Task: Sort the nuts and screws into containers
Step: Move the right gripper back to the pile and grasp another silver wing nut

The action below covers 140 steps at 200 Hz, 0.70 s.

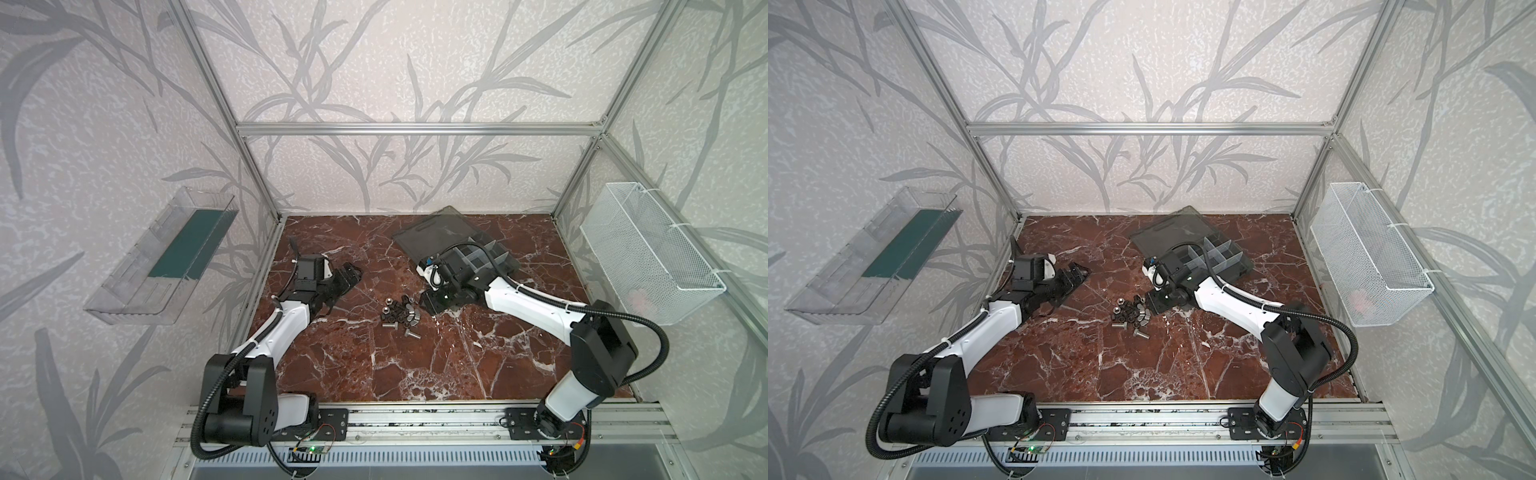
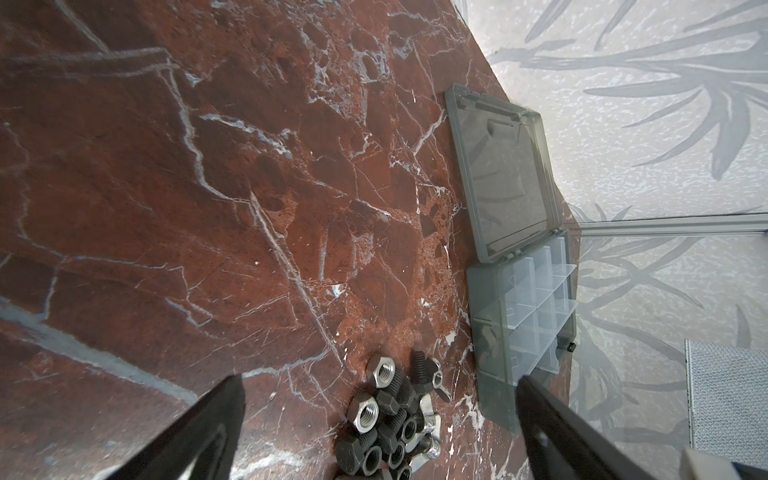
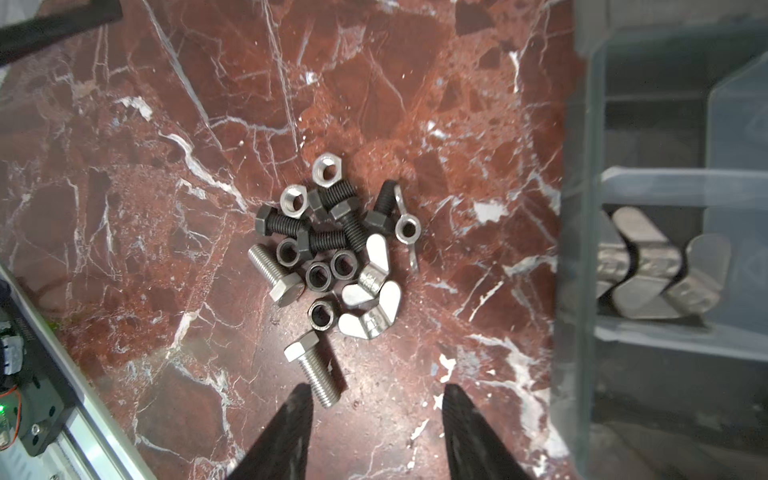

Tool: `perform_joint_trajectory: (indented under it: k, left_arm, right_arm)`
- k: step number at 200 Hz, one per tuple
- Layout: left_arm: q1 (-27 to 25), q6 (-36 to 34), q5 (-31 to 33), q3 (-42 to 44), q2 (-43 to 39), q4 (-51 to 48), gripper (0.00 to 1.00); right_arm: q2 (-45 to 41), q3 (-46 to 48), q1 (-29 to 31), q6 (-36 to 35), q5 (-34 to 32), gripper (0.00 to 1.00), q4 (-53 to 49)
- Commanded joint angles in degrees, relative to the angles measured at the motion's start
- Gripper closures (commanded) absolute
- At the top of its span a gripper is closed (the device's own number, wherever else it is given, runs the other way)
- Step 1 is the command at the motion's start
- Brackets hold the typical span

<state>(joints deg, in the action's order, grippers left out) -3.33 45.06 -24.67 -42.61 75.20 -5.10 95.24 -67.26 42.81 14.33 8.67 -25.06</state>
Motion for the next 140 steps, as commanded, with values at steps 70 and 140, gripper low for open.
perform_joint_trajectory:
  k: [70, 140]
  left_arm:
    - [-0.19, 0.08, -1.53, 0.23, -0.30, 1.08, 0.01]
    - [-0.14, -0.41, -1.43, -0.09, 0.39, 1.39, 0.00]
  right_arm:
    - [11.52, -5.73, 8.16, 16.99, -16.32, 0.49, -1.66]
    - [15.16, -5.55, 8.17, 18.37, -17.08, 0.50, -1.02]
